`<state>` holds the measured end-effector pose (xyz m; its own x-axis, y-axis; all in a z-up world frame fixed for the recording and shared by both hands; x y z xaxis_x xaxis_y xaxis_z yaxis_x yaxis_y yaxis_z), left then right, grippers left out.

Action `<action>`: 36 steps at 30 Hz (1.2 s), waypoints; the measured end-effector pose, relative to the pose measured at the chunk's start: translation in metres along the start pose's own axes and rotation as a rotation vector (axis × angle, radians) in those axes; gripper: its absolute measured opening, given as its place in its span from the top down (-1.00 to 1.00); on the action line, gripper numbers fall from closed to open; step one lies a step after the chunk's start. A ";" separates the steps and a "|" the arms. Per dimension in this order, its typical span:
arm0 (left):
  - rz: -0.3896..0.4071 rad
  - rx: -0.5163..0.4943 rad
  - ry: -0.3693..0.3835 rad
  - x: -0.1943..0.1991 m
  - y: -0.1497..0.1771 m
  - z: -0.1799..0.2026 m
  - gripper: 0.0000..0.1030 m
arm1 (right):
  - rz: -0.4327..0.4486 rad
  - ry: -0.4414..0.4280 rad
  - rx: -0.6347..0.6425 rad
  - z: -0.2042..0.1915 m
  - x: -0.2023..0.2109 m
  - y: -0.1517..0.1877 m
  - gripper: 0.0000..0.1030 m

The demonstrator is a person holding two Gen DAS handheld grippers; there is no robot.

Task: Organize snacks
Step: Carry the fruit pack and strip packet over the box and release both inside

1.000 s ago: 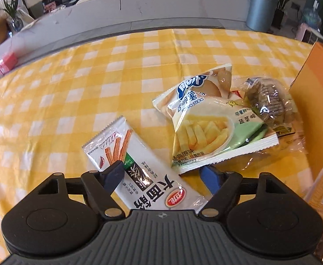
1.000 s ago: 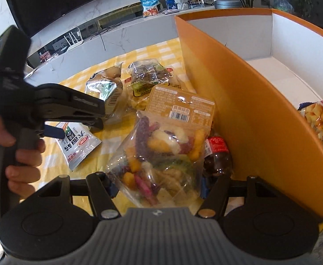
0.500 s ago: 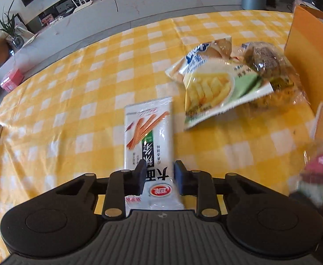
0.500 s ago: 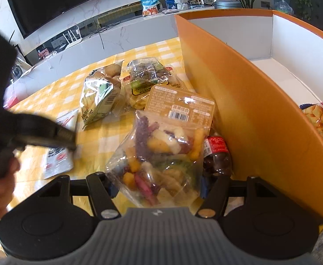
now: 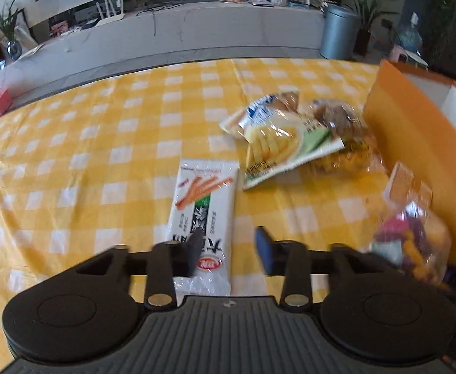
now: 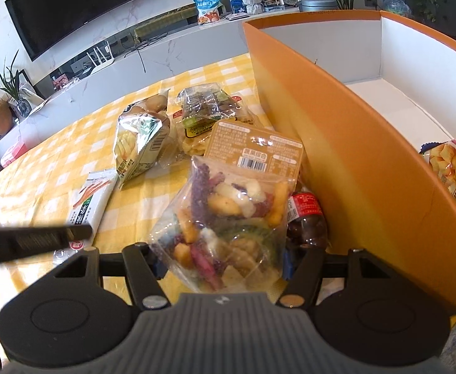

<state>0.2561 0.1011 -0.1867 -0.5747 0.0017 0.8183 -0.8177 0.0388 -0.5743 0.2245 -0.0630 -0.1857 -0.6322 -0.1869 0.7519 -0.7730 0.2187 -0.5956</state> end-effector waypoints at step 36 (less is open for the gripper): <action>0.033 0.055 0.022 0.004 0.016 -0.013 -0.07 | 0.053 -0.034 0.049 -0.008 0.014 -0.011 -0.21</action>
<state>0.2417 0.1145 -0.1926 -0.6009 0.0237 0.7990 -0.7993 -0.0163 -0.6007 0.2251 -0.0608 -0.1666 -0.6732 -0.2087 0.7094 -0.7395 0.1819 -0.6482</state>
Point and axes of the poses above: each gripper's, at about its wrist camera, not at the fingertips, and x roughly against the way its jaws point, z to its right, y to its underside, the point moved 10 cm from there along -x, roughly the way its jaws point, and after that the axes turned 3 degrees about -x, right-handed, at the moved point
